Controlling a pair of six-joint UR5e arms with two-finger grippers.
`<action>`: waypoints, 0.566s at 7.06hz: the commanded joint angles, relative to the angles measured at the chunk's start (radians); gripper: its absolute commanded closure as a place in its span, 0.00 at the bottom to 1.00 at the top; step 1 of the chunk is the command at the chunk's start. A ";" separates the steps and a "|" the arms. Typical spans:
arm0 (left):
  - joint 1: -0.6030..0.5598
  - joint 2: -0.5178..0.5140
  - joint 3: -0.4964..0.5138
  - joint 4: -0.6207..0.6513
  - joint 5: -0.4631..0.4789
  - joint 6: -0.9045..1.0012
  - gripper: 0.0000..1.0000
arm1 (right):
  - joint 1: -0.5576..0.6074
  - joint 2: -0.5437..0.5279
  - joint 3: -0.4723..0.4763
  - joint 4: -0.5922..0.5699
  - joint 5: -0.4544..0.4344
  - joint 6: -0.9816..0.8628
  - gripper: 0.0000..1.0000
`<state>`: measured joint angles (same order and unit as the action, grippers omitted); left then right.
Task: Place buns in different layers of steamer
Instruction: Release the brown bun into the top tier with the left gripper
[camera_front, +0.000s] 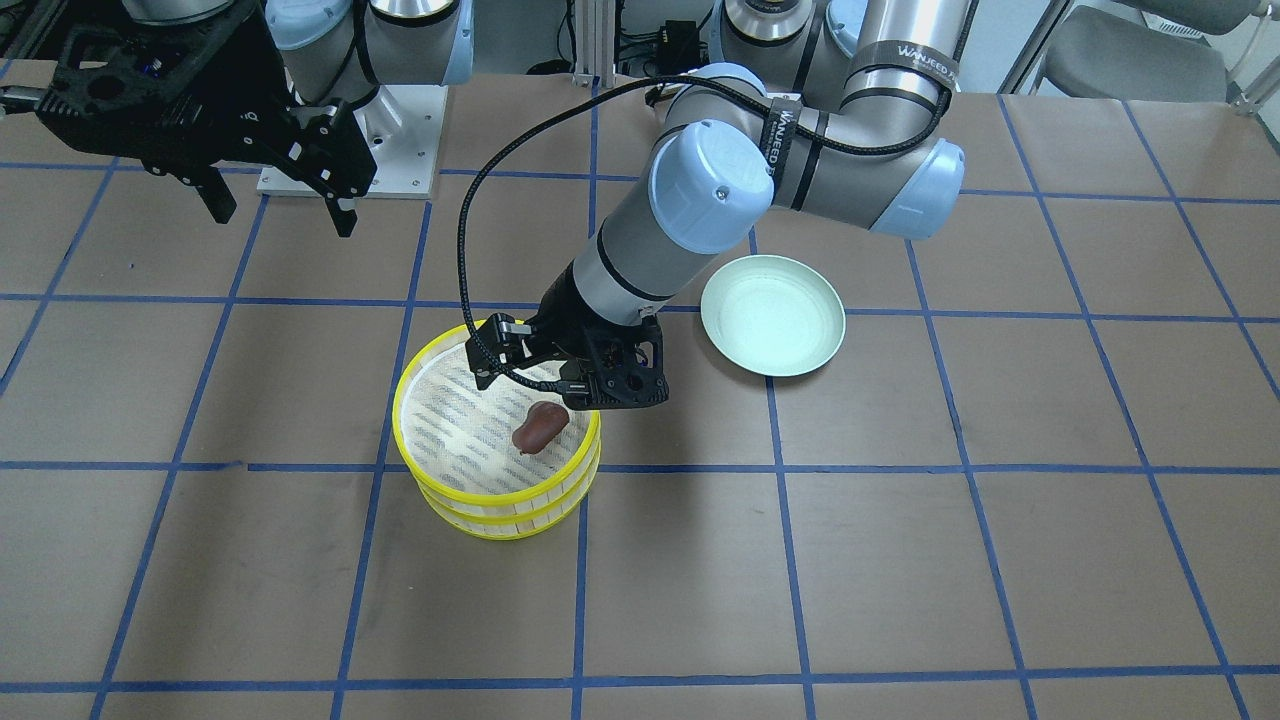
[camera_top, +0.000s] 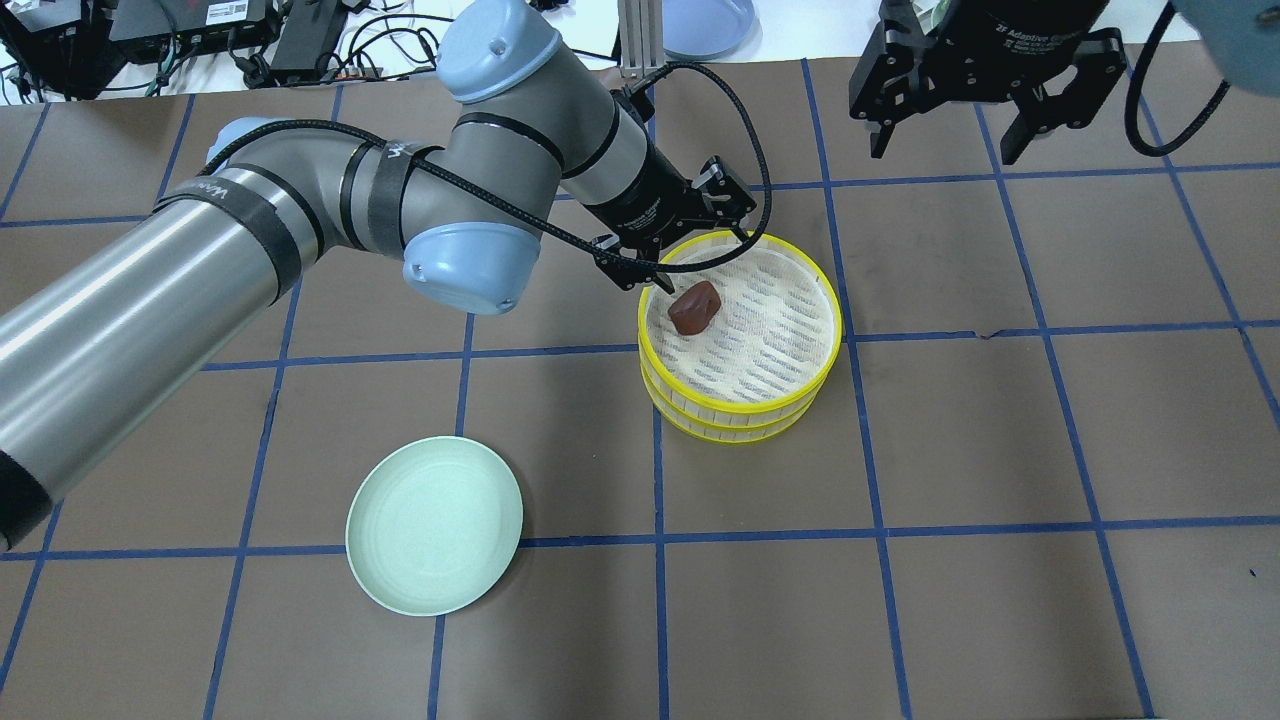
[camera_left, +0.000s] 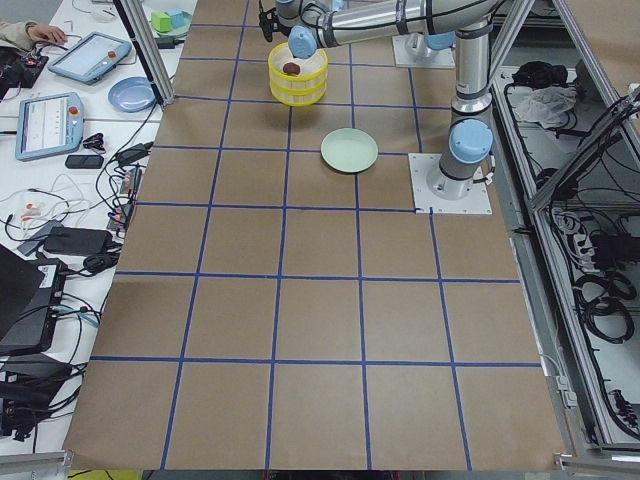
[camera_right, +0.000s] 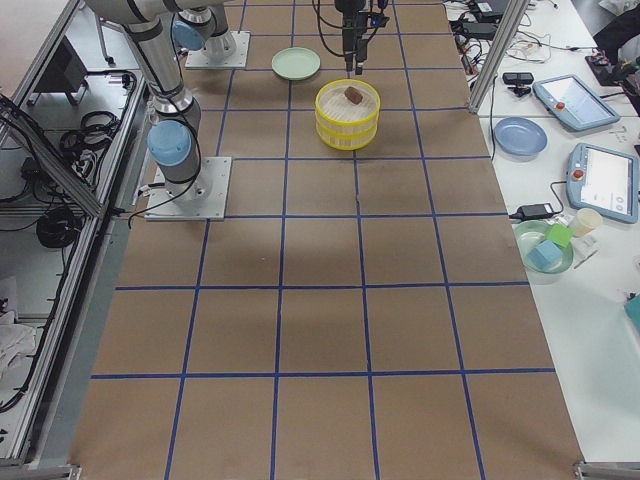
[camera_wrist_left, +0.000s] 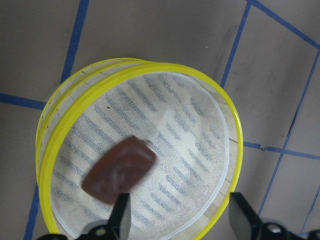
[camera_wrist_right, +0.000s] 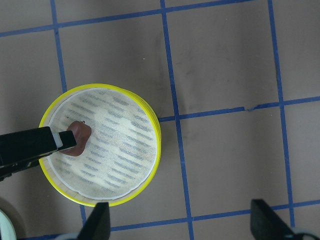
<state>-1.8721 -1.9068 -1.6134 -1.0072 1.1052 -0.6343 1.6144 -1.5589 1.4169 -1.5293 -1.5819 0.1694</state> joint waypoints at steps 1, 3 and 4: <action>0.025 0.037 0.013 -0.008 0.063 0.028 0.00 | -0.001 0.002 0.001 -0.008 -0.007 -0.002 0.00; 0.094 0.105 0.050 -0.142 0.299 0.350 0.00 | -0.001 0.000 0.008 -0.006 -0.004 -0.005 0.00; 0.143 0.138 0.091 -0.239 0.368 0.496 0.00 | -0.001 0.000 0.008 -0.003 -0.004 -0.008 0.00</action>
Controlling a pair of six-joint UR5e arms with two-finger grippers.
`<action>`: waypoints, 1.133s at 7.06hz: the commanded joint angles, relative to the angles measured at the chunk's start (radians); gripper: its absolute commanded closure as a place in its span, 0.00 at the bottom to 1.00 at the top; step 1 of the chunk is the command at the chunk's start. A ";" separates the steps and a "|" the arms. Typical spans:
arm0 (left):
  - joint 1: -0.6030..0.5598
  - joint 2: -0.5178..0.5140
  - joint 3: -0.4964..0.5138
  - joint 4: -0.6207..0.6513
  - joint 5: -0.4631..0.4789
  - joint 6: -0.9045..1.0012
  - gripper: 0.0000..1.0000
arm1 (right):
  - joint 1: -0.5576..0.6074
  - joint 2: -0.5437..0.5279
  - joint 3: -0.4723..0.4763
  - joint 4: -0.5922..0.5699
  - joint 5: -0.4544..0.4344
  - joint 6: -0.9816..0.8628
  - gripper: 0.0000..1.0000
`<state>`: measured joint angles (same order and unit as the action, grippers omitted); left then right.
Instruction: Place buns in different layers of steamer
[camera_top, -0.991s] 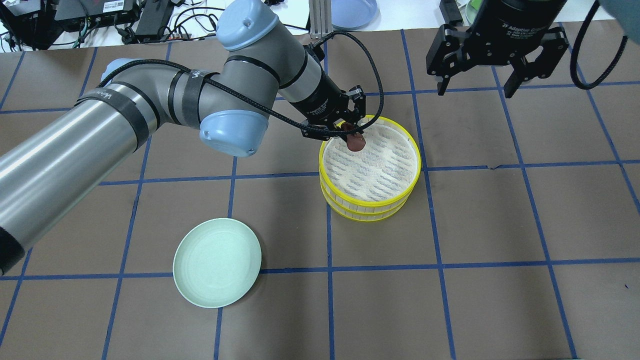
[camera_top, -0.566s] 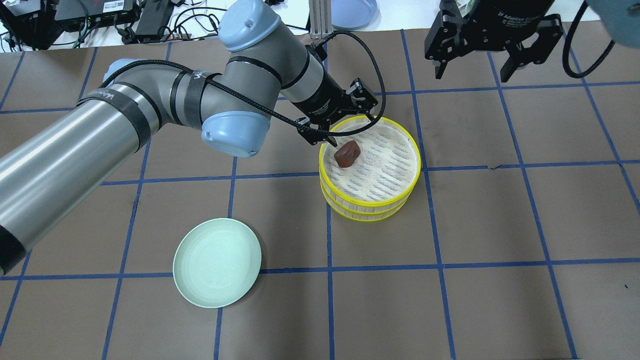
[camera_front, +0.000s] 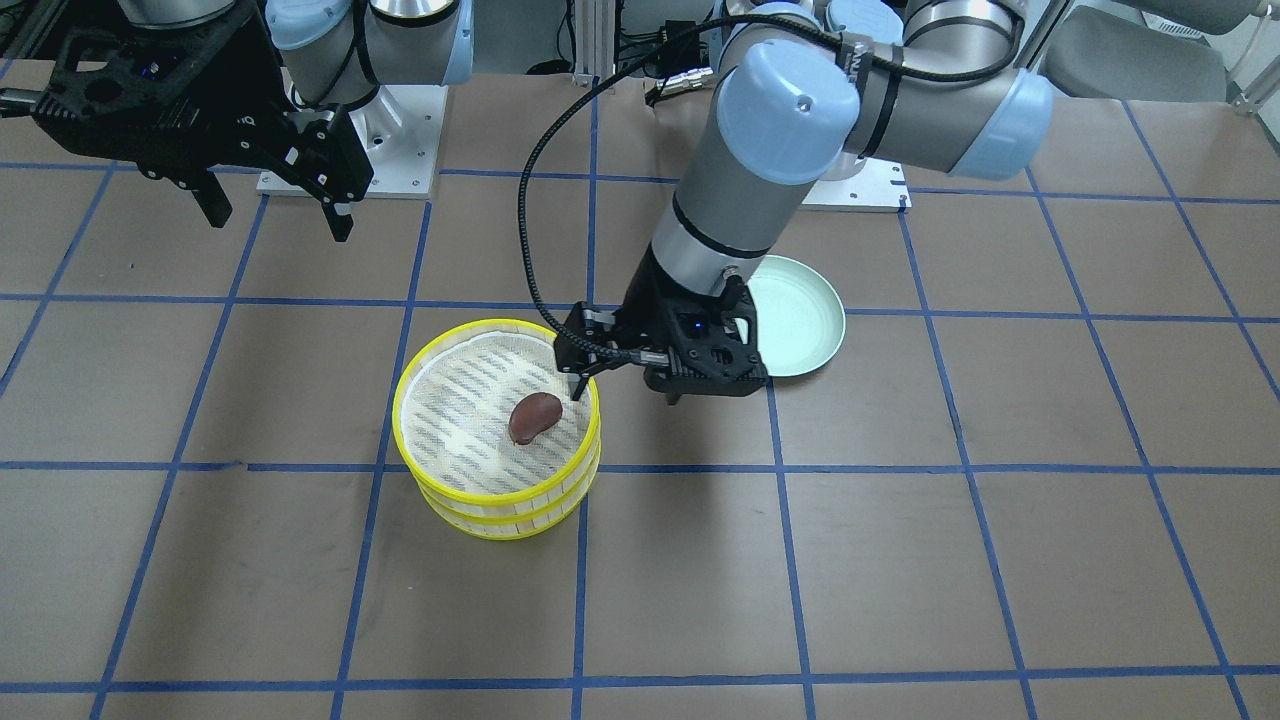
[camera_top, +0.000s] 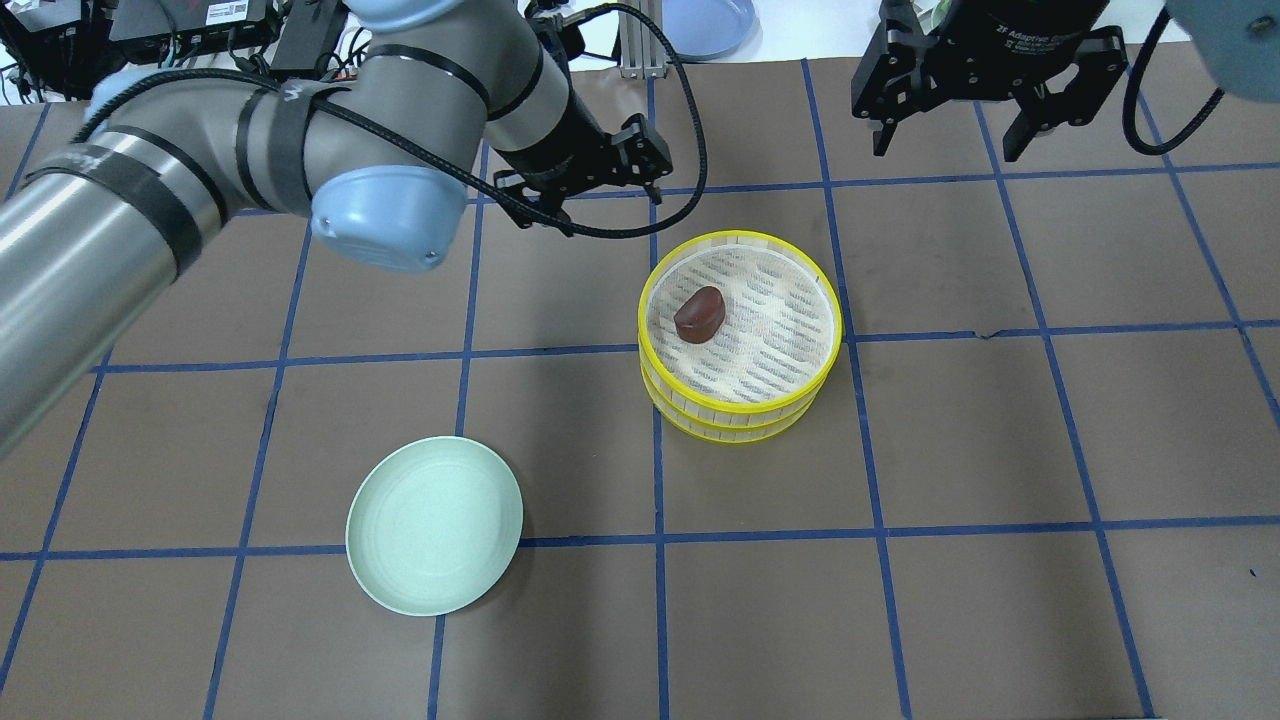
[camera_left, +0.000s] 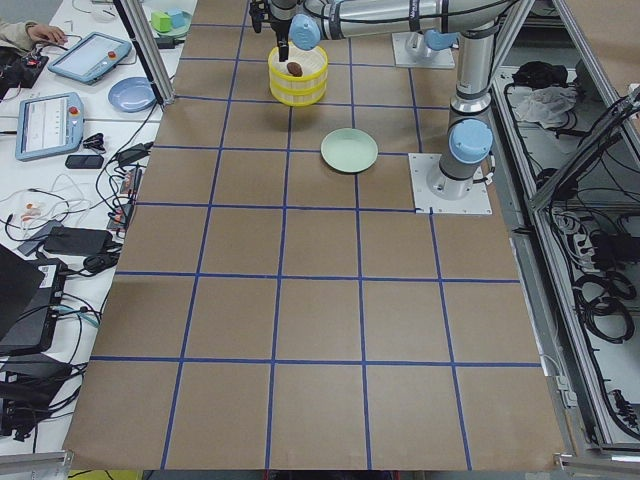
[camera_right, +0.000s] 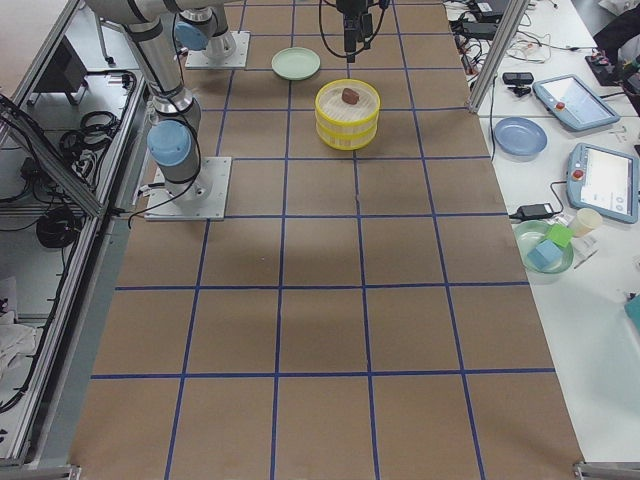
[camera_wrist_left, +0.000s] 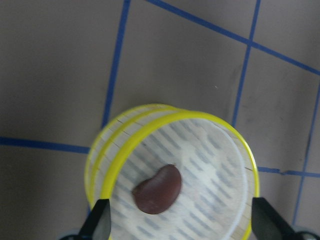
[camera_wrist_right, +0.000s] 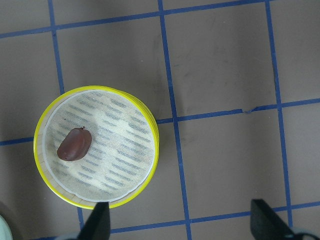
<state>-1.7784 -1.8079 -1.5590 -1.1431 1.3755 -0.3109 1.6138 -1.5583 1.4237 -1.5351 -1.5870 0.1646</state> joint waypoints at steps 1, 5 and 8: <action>0.104 0.079 0.081 -0.238 0.102 0.197 0.00 | -0.002 0.000 0.001 0.004 0.001 -0.004 0.00; 0.247 0.238 0.088 -0.457 0.240 0.326 0.00 | -0.002 -0.003 0.003 0.007 0.004 -0.007 0.00; 0.249 0.281 0.062 -0.515 0.240 0.351 0.00 | -0.002 -0.008 0.023 0.006 0.001 -0.007 0.00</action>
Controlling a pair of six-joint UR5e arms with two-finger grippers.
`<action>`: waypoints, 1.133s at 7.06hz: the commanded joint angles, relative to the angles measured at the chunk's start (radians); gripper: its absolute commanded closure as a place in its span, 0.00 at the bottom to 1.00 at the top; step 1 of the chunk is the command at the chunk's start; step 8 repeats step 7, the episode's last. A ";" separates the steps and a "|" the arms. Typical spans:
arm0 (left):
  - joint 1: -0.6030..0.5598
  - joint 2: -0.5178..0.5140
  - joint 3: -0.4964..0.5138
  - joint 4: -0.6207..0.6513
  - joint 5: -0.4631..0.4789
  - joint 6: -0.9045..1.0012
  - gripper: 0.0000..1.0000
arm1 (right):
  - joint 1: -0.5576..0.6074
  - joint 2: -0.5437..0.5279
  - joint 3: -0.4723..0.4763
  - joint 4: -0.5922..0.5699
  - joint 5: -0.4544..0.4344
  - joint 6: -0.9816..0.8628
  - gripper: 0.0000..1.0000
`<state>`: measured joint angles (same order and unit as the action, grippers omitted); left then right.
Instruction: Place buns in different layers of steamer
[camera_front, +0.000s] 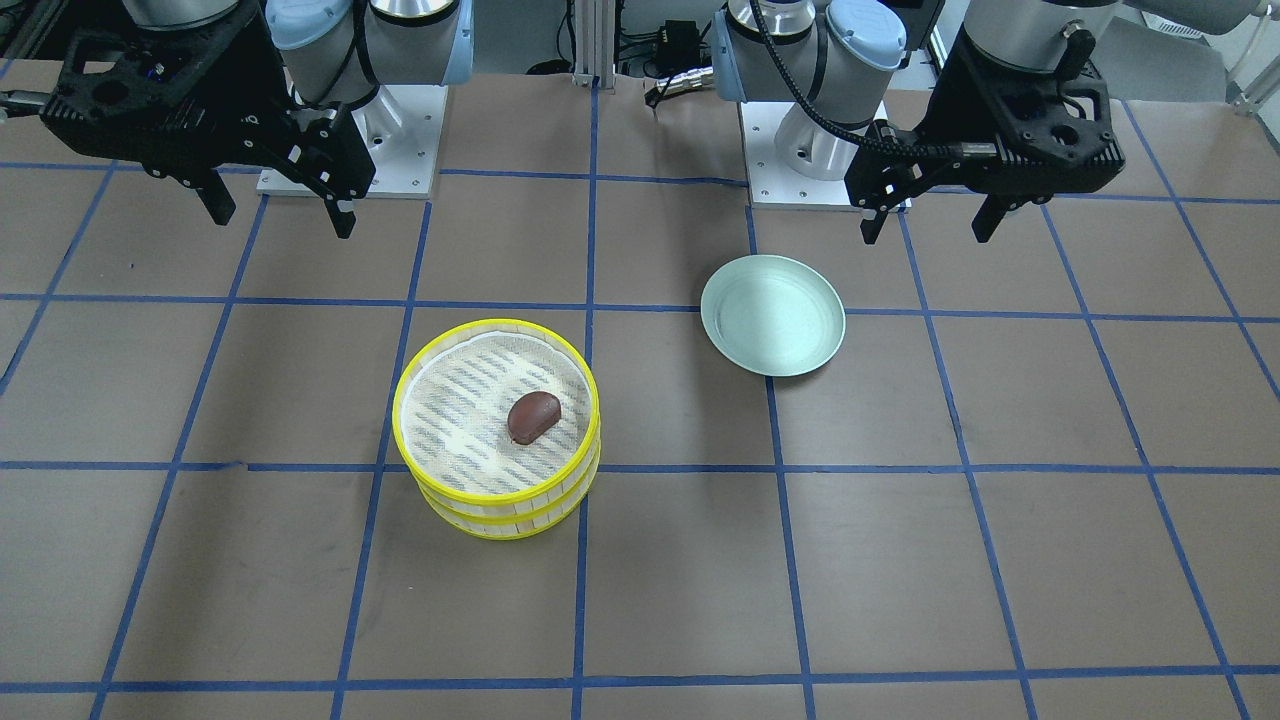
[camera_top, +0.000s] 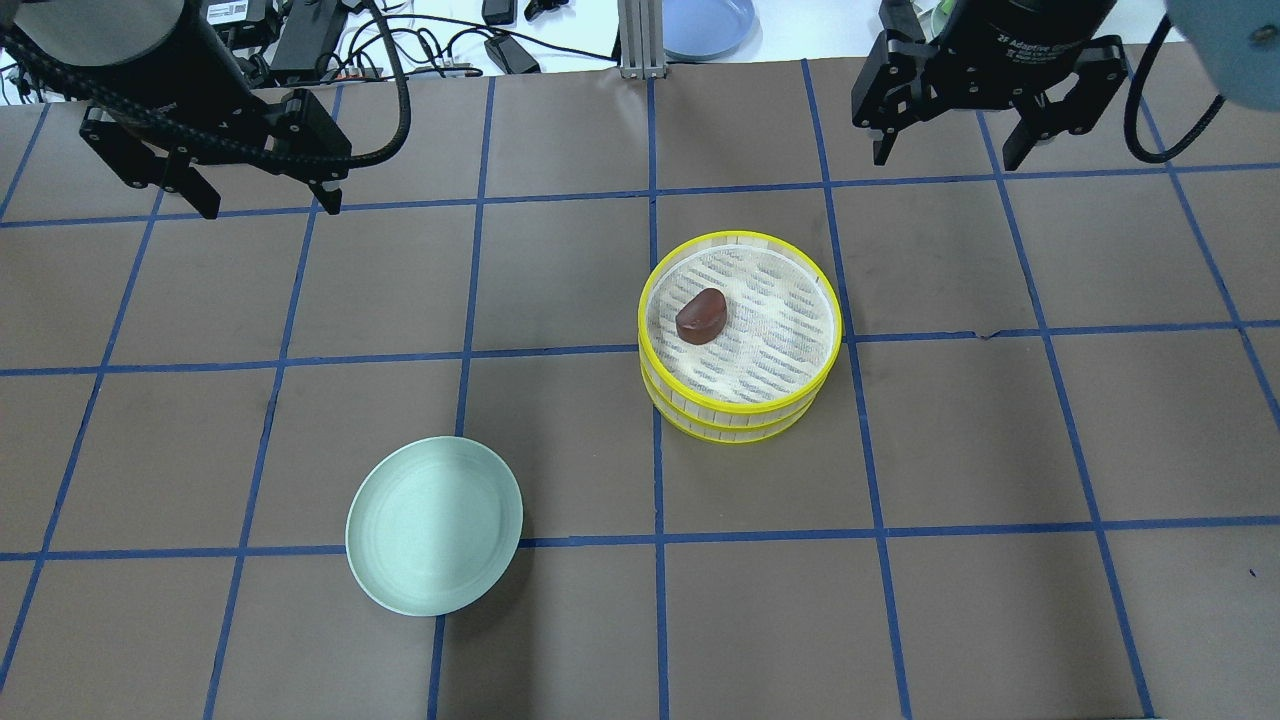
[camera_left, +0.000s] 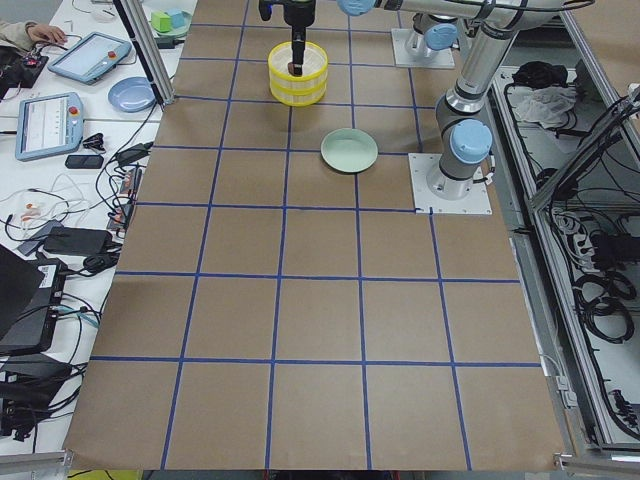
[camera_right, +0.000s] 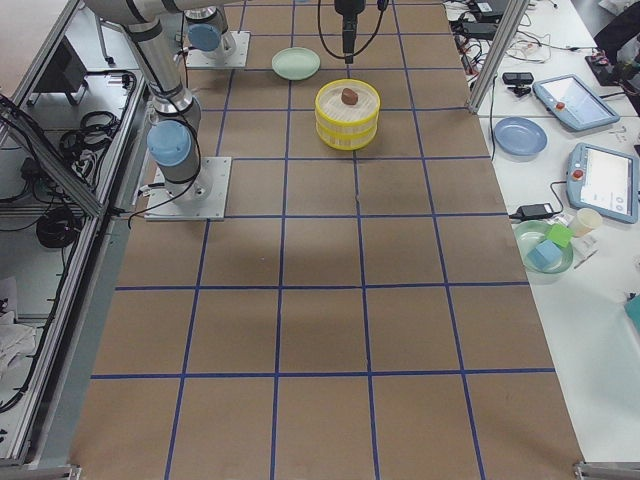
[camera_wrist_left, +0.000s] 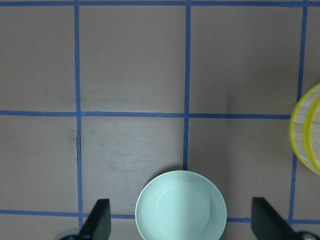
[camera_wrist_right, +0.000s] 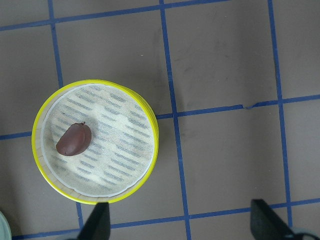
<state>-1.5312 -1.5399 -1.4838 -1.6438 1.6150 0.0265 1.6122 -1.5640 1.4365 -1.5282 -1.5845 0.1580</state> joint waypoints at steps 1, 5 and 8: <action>-0.004 0.020 -0.036 -0.013 0.000 0.013 0.00 | 0.000 -0.002 0.010 -0.001 0.000 0.000 0.00; -0.003 0.037 -0.064 -0.013 0.002 0.009 0.00 | 0.000 -0.004 0.010 -0.001 0.001 0.000 0.00; 0.002 0.035 -0.078 -0.011 0.000 0.013 0.00 | -0.002 -0.004 0.010 -0.001 0.005 0.000 0.00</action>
